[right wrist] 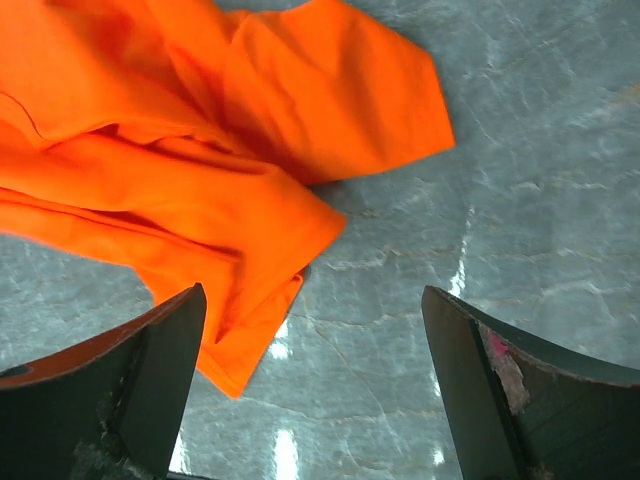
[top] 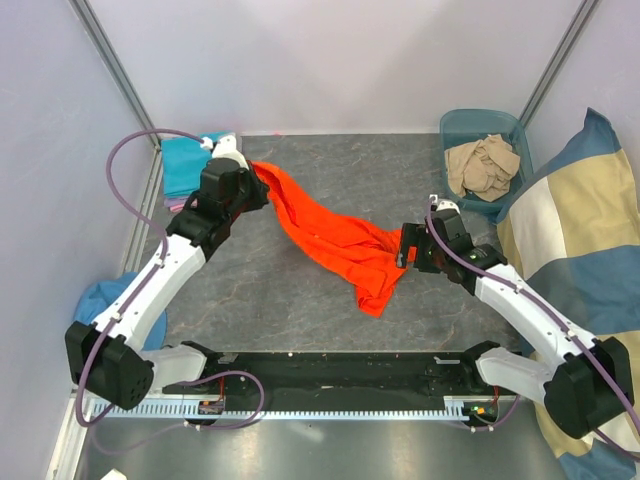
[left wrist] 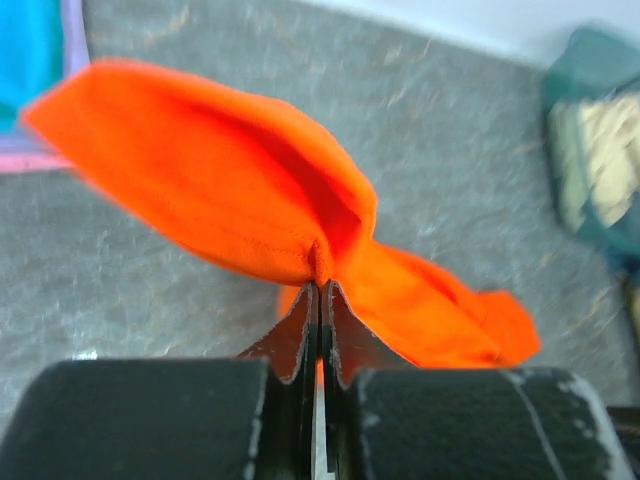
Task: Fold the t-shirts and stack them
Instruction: Flatten out the tshirt
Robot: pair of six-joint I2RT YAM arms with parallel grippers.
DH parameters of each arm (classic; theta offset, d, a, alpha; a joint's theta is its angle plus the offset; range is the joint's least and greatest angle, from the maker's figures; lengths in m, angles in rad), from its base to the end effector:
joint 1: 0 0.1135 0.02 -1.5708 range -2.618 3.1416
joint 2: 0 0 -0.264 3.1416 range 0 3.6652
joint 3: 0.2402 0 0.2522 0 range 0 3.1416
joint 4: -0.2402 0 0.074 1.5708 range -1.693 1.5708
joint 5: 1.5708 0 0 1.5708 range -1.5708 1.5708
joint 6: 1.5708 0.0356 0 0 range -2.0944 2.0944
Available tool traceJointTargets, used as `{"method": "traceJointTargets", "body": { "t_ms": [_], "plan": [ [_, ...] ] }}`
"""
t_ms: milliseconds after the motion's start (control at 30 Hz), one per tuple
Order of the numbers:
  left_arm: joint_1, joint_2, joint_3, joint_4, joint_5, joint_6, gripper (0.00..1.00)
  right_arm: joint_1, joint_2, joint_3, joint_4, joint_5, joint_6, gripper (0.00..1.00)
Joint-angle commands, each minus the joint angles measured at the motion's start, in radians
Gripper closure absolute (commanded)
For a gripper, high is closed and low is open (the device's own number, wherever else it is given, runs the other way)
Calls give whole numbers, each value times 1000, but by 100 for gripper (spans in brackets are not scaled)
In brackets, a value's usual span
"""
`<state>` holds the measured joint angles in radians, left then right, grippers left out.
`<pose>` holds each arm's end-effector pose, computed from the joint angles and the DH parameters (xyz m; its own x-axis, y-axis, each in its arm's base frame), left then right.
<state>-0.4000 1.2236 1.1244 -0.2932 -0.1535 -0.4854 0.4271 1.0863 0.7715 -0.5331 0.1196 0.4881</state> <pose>0.2607 -0.1043 0.3554 -0.4304 -0.3186 -0.8445 0.0610 0.9232 -0.3794 0.2028 0.0876 0.2463 -0.7620 0.1648 -0.6263 0.0203 0.9727 0.2312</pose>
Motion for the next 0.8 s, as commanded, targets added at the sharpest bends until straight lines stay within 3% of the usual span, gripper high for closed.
{"method": "traceJointTargets", "body": {
  "t_ms": [0, 167, 400, 767],
  "plan": [
    [-3, 21, -80, -77, 14, 34, 98, -4, 43, -5, 125, -50, 37, 4],
    [-3, 1, -103, -77, -6, 45, 98, -4, 81, -14, 163, -80, 56, 5],
    [-3, -3, -117, -77, -1, 44, 98, -2, 101, -129, 240, -116, 121, 16],
    [-3, -4, -144, -73, 8, 36, 98, -2, 95, -201, 303, -126, 142, 20]
  ]
}}
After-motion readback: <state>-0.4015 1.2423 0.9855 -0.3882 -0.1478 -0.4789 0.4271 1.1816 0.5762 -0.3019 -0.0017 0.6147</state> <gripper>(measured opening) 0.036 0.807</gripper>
